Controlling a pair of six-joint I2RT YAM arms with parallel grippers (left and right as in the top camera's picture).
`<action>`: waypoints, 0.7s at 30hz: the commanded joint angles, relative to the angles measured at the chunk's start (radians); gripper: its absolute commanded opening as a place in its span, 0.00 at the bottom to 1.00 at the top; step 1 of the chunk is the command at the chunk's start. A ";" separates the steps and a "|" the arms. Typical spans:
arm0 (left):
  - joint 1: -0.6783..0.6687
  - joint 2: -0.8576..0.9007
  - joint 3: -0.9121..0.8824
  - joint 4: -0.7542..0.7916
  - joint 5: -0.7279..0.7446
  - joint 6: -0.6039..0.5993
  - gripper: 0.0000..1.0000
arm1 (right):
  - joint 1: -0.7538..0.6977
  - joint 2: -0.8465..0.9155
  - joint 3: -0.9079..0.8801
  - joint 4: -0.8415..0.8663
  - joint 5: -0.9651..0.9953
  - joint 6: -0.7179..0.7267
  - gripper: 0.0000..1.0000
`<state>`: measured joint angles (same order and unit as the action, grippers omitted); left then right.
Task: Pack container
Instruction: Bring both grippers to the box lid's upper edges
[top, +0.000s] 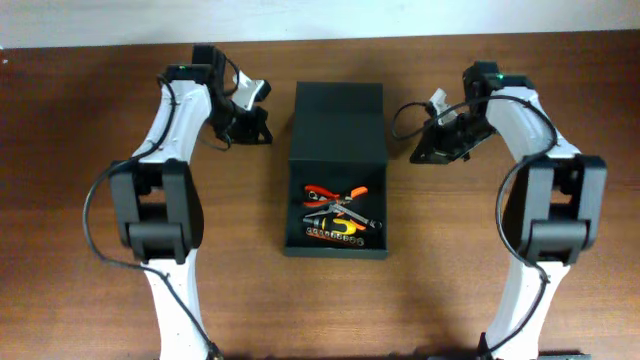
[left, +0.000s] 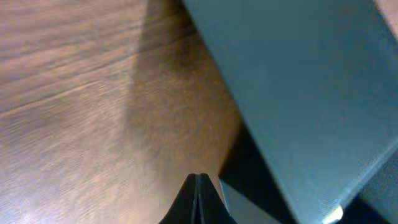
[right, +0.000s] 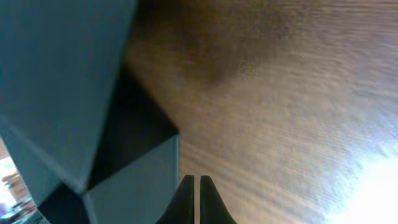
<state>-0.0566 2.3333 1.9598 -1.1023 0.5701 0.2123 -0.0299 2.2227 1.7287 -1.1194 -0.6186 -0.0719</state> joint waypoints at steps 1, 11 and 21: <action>0.001 0.051 0.003 0.022 0.090 -0.007 0.02 | 0.005 0.058 0.063 0.029 -0.132 -0.022 0.04; 0.001 0.122 0.003 0.131 0.175 -0.044 0.02 | 0.017 0.143 0.076 0.220 -0.212 0.054 0.04; 0.000 0.156 0.003 0.180 0.214 -0.067 0.02 | 0.050 0.157 0.076 0.283 -0.231 0.055 0.04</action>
<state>-0.0566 2.4599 1.9598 -0.9329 0.7254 0.1623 0.0082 2.3707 1.7844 -0.8433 -0.8150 -0.0208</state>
